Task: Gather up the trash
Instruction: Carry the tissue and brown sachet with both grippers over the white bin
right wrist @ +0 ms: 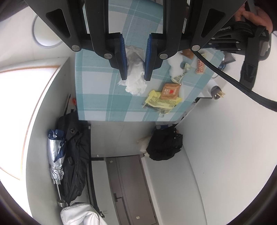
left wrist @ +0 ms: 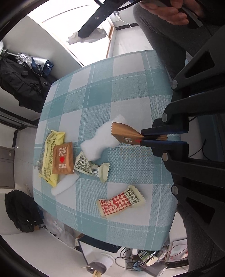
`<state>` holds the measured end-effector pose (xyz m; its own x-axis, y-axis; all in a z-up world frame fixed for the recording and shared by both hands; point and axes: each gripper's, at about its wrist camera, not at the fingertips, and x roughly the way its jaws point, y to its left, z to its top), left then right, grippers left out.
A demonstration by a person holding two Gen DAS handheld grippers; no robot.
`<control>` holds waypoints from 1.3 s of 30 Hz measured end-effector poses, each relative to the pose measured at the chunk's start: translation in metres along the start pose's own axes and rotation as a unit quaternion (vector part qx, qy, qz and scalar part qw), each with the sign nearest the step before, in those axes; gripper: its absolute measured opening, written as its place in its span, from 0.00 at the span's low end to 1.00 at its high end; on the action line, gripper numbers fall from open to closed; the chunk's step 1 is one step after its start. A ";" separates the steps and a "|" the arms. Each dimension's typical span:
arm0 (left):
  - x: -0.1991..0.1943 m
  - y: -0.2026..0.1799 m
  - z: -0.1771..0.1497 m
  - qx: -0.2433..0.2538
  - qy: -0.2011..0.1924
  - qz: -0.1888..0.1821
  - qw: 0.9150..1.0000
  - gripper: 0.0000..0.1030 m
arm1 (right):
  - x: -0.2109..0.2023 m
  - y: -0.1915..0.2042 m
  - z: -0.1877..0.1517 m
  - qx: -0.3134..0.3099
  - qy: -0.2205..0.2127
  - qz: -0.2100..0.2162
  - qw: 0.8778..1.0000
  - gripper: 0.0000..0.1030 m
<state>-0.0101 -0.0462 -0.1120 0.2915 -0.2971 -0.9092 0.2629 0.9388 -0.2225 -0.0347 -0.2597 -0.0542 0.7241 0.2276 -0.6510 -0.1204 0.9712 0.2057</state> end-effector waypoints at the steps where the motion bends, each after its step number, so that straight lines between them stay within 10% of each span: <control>1: 0.000 0.000 0.001 0.004 0.001 -0.001 1.000 0.02 | 0.001 0.001 0.000 0.000 0.002 0.000 1.000 0.18; 21: -0.061 -0.015 0.034 0.001 -0.062 -0.070 0.996 0.01 | -0.016 -0.003 0.015 0.015 -0.015 0.016 1.000 0.18; 39: -0.082 -0.152 0.120 0.123 -0.125 -0.148 0.973 0.01 | -0.139 -0.106 0.083 0.037 -0.122 -0.078 0.989 0.18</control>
<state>0.0366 -0.1850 0.0390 0.3765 -0.6106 -0.6967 0.5724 0.7447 -0.3434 -0.0663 -0.4006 0.0752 0.8737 0.0426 -0.4846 0.0489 0.9834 0.1746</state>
